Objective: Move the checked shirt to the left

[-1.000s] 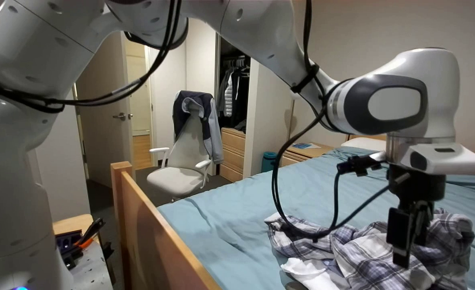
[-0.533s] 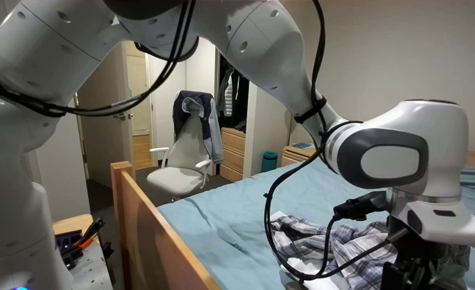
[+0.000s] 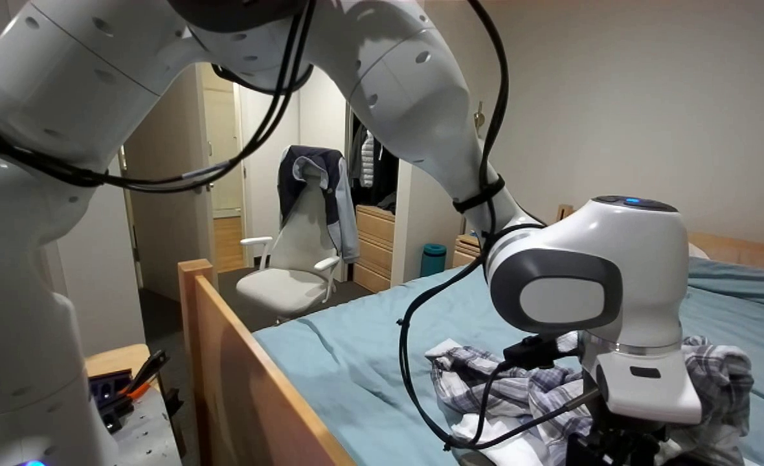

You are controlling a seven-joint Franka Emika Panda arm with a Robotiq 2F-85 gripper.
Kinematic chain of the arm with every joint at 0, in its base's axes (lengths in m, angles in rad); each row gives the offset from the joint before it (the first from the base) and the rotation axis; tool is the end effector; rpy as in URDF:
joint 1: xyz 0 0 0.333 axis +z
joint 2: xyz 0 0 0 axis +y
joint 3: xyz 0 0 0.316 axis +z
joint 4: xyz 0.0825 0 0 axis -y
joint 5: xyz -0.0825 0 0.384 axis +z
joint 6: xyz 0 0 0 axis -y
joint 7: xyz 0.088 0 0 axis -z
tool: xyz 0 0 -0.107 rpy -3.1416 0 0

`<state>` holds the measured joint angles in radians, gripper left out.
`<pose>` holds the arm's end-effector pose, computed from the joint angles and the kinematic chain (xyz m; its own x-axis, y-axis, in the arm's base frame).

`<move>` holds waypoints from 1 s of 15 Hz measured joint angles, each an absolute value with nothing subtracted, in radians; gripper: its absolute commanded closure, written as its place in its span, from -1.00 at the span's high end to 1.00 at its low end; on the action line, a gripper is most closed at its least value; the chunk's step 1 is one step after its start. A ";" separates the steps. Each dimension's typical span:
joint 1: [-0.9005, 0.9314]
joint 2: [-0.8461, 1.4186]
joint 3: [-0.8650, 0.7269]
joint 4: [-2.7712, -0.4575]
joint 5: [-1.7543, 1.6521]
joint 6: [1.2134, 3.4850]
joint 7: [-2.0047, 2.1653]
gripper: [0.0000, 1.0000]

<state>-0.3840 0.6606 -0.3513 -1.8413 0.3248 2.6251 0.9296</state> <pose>0.4955 -0.4350 0.2015 -0.2792 -0.9536 0.1131 -0.9545 0.2628 -0.1407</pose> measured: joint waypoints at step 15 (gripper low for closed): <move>-0.317 0.603 -0.336 -1.952 0.354 2.638 0.932 -0.85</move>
<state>-0.3168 0.6032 -0.3363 -1.9519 0.3538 2.6379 0.9315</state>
